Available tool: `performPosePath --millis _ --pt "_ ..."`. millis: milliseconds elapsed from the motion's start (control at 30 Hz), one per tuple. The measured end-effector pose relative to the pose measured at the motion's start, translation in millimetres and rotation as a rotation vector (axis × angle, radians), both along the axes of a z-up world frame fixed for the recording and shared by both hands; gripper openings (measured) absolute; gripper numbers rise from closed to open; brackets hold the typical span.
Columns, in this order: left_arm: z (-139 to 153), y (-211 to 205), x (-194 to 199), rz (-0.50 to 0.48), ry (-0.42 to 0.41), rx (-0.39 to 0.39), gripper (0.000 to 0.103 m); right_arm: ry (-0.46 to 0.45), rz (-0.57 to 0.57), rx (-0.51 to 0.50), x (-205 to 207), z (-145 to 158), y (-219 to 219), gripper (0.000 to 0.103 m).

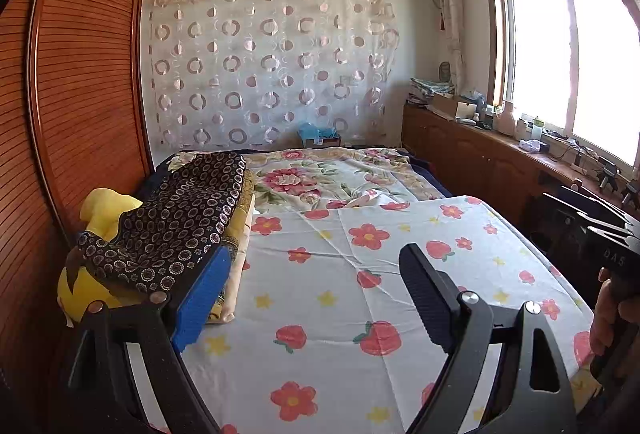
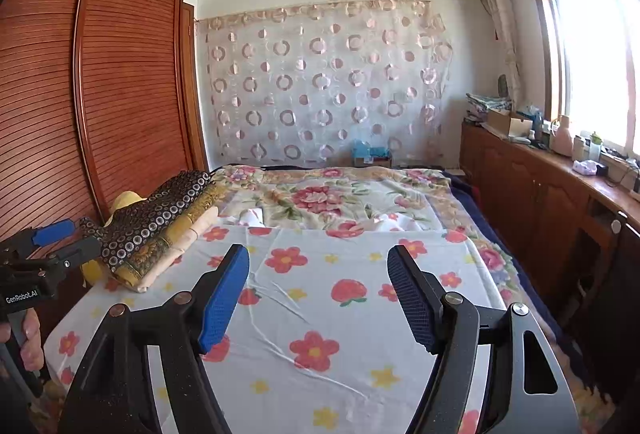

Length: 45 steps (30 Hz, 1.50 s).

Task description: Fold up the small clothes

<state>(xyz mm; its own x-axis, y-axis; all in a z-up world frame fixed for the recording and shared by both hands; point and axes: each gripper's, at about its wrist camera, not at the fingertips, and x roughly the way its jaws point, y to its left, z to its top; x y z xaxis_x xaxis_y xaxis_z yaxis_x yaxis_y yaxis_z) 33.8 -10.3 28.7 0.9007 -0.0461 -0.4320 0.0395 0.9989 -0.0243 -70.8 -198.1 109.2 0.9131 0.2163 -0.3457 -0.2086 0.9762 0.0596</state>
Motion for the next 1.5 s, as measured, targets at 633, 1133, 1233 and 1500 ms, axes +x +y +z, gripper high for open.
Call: performPosePath --millis 633,1133,1233,1500 --pt "0.6 1.5 -1.0 0.007 -0.007 0.004 0.087 0.004 -0.001 0.003 4.1 -2.2 -3.7 0.074" --pt "-0.5 1.6 -0.9 0.007 -0.009 0.005 0.087 0.005 -0.001 0.003 6.5 -3.1 -3.5 0.074" --pt "-0.7 1.7 -0.9 0.007 -0.009 0.004 0.087 0.005 -0.002 0.004 6.6 -3.2 -3.2 0.074" --pt "0.3 2.7 -1.1 0.008 -0.011 0.005 0.087 0.005 -0.002 0.005 7.2 -3.4 -2.8 0.074"
